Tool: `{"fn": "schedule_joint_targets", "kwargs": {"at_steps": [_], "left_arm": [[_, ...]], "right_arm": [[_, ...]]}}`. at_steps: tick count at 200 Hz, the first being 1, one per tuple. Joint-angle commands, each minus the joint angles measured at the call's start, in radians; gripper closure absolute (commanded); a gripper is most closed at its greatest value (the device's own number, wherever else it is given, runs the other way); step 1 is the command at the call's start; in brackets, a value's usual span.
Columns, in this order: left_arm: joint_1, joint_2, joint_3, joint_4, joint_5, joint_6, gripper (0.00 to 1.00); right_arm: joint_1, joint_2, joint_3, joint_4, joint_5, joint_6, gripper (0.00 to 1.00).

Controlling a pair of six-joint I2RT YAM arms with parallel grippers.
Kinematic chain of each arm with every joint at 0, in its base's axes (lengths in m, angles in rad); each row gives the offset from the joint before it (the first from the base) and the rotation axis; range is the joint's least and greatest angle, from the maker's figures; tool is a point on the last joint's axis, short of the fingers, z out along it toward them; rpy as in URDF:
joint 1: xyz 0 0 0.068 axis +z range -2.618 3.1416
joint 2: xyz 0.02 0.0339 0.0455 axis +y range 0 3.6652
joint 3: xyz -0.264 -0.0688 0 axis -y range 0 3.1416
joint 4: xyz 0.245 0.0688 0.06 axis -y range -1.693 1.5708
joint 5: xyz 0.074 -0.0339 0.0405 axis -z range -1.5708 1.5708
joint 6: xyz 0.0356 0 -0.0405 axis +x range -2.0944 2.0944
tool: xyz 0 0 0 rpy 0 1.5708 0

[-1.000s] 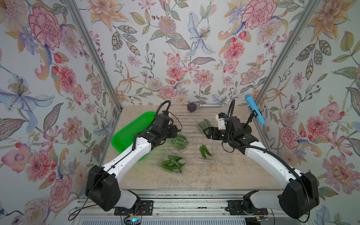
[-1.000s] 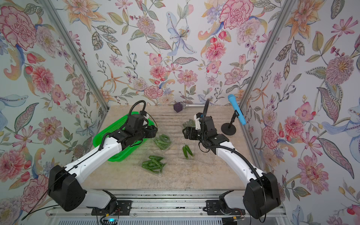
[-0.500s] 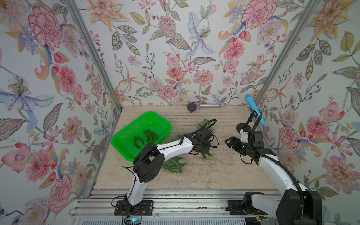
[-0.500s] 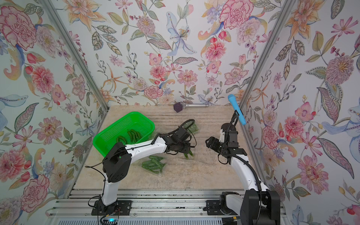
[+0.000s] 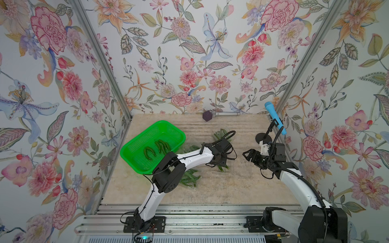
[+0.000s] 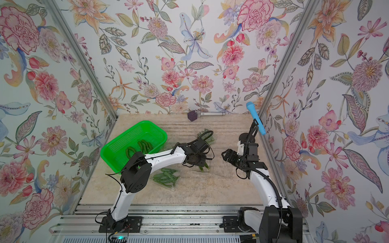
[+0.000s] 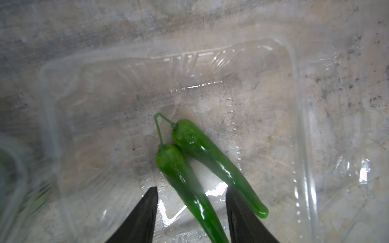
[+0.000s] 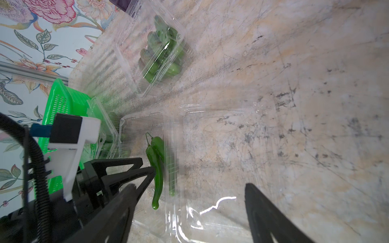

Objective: Take small green peppers out of containers
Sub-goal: Pick up the green pepper from the packing box.

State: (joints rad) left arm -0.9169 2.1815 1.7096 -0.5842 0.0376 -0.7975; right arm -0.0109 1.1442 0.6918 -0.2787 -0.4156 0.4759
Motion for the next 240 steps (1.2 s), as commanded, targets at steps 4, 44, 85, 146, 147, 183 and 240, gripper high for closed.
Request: {"fn": "schedule_joint_targets", "kwargs": {"at_steps": [4,44,85,146,147,183,240], "left_arm": [[0.02,0.019,0.017,-0.026,-0.026,-0.003,0.44],[0.031,0.052,0.022,-0.012,-0.005,-0.002,0.44],[0.034,0.083,0.031,-0.003,0.015,-0.001,0.48],[0.033,0.098,0.045,0.014,0.03,0.009,0.63],[0.033,0.098,0.045,0.014,0.031,0.008,0.63],[0.033,0.083,0.048,0.027,0.029,0.012,0.77],[0.03,-0.037,0.003,0.049,0.01,0.019,0.86]], "right_arm": [[-0.008,-0.018,0.002,0.006,-0.015,-0.011,0.17],[-0.008,-0.023,0.009,0.008,-0.019,-0.012,0.17],[-0.011,-0.02,0.015,0.006,-0.018,-0.012,0.17],[-0.013,-0.014,0.023,0.007,-0.017,-0.013,0.17],[-0.013,-0.015,0.022,0.006,-0.017,-0.013,0.17],[-0.015,-0.014,0.026,0.007,-0.018,-0.014,0.17],[-0.012,0.006,0.071,0.004,-0.08,-0.018,0.17]]}}
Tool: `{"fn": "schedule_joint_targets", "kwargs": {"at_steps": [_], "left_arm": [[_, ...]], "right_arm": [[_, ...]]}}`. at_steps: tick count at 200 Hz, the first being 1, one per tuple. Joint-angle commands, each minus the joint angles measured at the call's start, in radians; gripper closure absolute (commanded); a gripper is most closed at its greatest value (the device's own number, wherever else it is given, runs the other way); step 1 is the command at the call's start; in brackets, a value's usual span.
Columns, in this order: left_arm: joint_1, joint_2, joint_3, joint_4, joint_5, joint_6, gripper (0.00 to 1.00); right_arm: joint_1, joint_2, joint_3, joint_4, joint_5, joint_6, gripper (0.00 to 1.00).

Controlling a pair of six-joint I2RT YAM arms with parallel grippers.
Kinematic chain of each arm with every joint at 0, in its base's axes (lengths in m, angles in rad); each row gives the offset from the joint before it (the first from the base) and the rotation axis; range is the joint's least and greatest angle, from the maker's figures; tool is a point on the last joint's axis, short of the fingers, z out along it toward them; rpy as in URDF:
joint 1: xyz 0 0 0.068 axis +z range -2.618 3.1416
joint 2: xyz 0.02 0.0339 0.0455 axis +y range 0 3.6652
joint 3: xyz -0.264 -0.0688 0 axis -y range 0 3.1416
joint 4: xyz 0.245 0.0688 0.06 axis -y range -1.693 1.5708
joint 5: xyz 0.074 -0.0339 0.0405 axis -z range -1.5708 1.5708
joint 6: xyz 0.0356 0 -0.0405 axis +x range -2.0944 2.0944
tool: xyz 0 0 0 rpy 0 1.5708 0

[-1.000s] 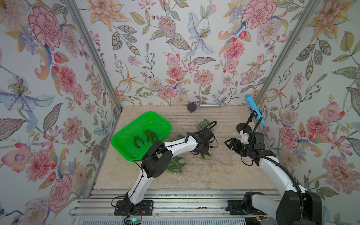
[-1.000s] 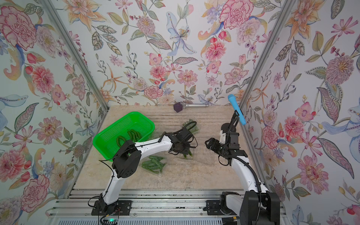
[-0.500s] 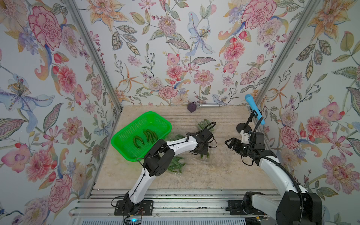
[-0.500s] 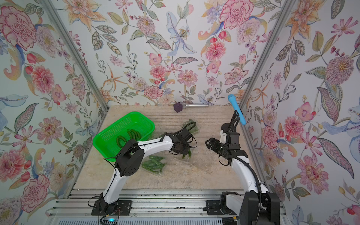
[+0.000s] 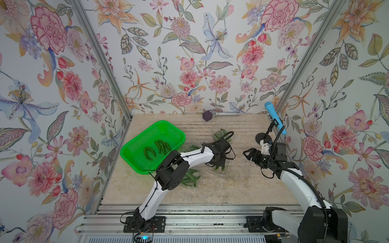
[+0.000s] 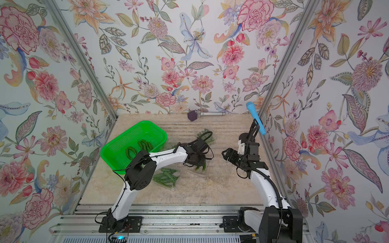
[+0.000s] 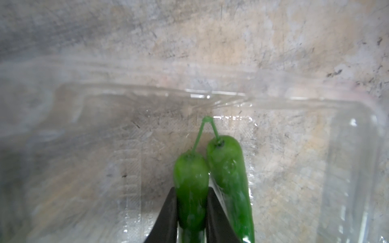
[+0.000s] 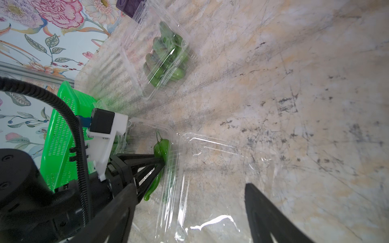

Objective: Take small green peppers out of containers
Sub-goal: Pick up the green pepper from the packing box, then place the green pepper in the basket.

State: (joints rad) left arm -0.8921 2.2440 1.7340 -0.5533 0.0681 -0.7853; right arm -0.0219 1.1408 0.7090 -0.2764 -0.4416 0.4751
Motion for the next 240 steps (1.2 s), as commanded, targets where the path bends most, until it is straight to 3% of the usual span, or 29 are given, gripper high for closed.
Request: {"fn": "schedule_joint_targets", "kwargs": {"at_steps": [1,47,96,128,182,209,240], "left_arm": [[0.005,-0.103,-0.024,0.02,-0.021,0.006,0.86],[0.018,-0.27,-0.095,0.07,-0.029,0.005,0.86],[0.129,-0.468,-0.213,0.057,-0.07,0.035,0.86],[0.291,-0.619,-0.341,0.056,-0.073,0.057,0.84],[0.656,-0.815,-0.554,0.096,0.025,0.112,0.82],[0.803,-0.82,-0.656,0.149,0.089,0.126,0.82],[0.858,-0.756,-0.714,0.186,0.105,0.123,0.77]], "right_arm": [[-0.002,0.011,0.055,0.002,-0.055,-0.016,0.17],[0.067,0.037,0.145,-0.023,-0.087,-0.001,0.17],[0.272,0.145,0.324,-0.031,-0.04,0.011,0.17],[0.41,0.264,0.494,-0.031,-0.022,0.024,0.17],[0.572,0.47,0.728,-0.035,-0.004,0.038,0.17],[0.624,0.553,0.775,-0.035,0.012,0.038,0.18],[0.656,0.599,0.763,-0.04,0.045,0.035,0.19]]}}
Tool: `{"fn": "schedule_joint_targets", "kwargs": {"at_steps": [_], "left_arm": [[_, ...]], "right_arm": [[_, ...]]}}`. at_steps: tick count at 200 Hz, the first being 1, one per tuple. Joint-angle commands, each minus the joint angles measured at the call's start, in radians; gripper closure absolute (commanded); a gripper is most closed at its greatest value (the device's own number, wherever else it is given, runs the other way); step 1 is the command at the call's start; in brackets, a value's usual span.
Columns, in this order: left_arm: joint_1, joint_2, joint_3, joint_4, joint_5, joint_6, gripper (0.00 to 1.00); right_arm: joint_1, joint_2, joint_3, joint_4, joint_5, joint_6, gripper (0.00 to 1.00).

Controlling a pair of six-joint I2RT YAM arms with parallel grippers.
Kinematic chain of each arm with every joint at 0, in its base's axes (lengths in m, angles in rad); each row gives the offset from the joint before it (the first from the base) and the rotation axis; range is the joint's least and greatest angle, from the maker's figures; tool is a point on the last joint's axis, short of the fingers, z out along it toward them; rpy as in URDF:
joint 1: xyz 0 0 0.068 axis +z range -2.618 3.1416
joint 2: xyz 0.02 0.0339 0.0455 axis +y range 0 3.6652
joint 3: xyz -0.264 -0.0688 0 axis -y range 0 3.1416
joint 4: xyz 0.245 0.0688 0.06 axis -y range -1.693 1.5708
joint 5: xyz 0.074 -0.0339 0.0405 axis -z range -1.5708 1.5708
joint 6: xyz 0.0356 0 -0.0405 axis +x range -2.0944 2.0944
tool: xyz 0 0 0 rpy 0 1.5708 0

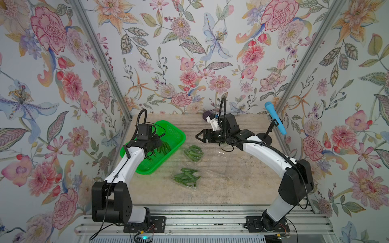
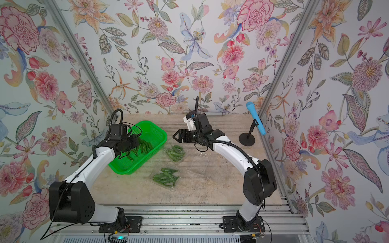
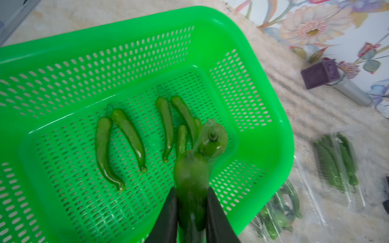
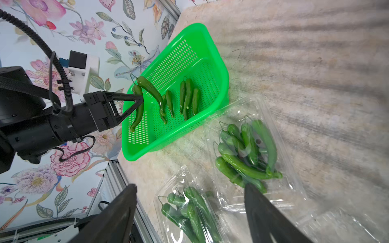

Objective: Take small green peppers out of containers
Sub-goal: Place the green pepper in the basket.

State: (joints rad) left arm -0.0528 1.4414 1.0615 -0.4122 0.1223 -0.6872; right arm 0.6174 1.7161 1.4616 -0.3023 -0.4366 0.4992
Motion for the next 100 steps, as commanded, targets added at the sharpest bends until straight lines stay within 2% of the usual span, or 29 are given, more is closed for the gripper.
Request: {"fn": "schedule_joint_targets", "kwargs": {"at_steps": [1,11,24,48,100], "left_arm": [[0.02,0.049,-0.044,0.046,0.051,0.025,0.77],[0.021,0.069,-0.054,0.06,0.051,0.022,0.74],[0.021,0.093,-0.061,0.073,0.049,0.018,0.63],[0.021,0.114,-0.059,0.084,0.035,0.014,0.51],[0.009,0.053,-0.026,0.102,0.019,0.015,0.47]], "right_arm": [[0.018,0.023,0.009,-0.014,0.041,0.011,0.19],[0.023,0.023,-0.008,-0.015,0.058,0.008,0.19],[0.023,0.016,-0.036,-0.017,0.082,0.004,0.19],[0.024,-0.018,-0.101,-0.027,0.149,0.006,0.19],[0.01,-0.13,-0.317,-0.041,0.315,0.057,0.23]]}}
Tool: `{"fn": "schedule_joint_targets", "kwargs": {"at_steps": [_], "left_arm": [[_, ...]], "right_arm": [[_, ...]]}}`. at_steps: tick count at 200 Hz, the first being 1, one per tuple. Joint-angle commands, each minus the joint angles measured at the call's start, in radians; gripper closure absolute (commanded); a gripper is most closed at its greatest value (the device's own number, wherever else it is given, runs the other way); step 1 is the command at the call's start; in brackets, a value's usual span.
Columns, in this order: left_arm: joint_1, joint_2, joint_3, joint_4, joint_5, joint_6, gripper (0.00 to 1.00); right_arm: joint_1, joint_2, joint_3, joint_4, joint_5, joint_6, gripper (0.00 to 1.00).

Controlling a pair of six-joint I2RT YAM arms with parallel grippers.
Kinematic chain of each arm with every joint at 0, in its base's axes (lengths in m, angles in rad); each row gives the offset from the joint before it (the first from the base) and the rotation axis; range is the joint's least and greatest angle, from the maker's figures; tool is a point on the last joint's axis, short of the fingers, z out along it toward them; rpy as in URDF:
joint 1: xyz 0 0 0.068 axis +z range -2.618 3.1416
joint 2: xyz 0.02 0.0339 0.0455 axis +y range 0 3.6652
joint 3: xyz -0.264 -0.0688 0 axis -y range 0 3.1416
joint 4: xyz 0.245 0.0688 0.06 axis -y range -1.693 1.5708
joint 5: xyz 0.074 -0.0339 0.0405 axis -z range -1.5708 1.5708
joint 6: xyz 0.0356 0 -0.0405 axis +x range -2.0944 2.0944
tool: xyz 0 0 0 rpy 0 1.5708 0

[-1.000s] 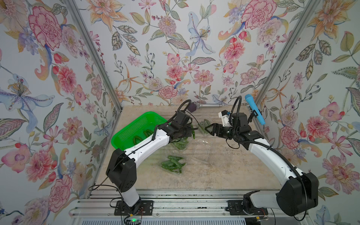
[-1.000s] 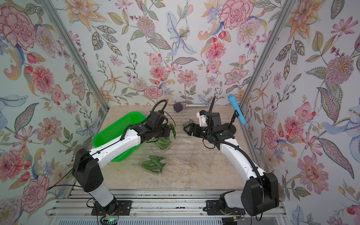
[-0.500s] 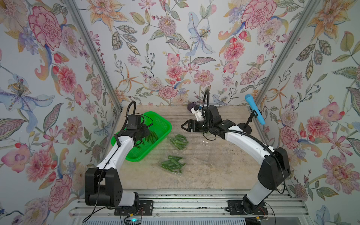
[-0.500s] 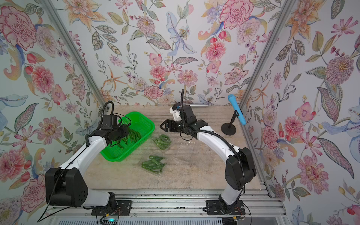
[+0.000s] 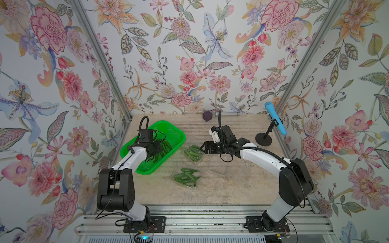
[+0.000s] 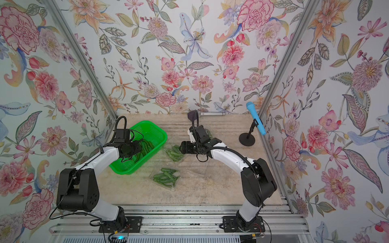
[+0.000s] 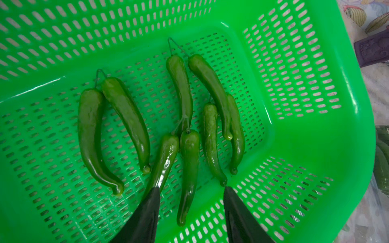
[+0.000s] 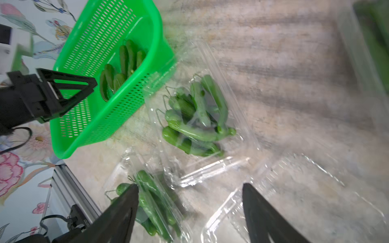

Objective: Take small green peppers out of containers
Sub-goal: Place the green pepper in the basket, then move the packing box to the center of the board.

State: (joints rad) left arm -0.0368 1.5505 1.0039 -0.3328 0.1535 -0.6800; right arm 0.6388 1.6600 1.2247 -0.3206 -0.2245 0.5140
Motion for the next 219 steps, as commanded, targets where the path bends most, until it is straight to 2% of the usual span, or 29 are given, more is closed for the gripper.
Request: {"fn": "schedule_joint_targets", "kwargs": {"at_steps": [1,34,87,110,140,167,219], "left_arm": [[-0.009,-0.059,0.031,0.022,-0.014,0.008,0.47],[-0.069,-0.13,0.043,0.011,-0.025,0.023,0.46],[-0.3,-0.174,0.022,-0.045,-0.036,-0.025,0.46],[-0.36,-0.242,-0.033,-0.054,-0.041,-0.075,0.46],[-0.4,-0.367,-0.116,-0.092,-0.078,-0.125,0.46],[-0.409,-0.449,-0.17,-0.128,-0.081,-0.138,0.46],[-0.411,-0.452,-0.185,-0.14,-0.059,-0.104,0.46]], "right_arm": [[-0.012,-0.076,-0.085,-0.022,0.104,0.043,0.23],[-0.046,-0.114,-0.196,-0.023,0.106,0.08,0.26],[-0.081,-0.088,-0.258,-0.044,0.109,0.106,0.28],[-0.108,-0.055,-0.248,-0.082,0.128,0.096,0.28],[-0.146,-0.008,-0.23,-0.119,0.126,0.07,0.28],[-0.164,0.024,-0.198,-0.185,0.18,0.046,0.27],[-0.216,0.01,-0.167,-0.322,0.317,0.013,0.25]]}}
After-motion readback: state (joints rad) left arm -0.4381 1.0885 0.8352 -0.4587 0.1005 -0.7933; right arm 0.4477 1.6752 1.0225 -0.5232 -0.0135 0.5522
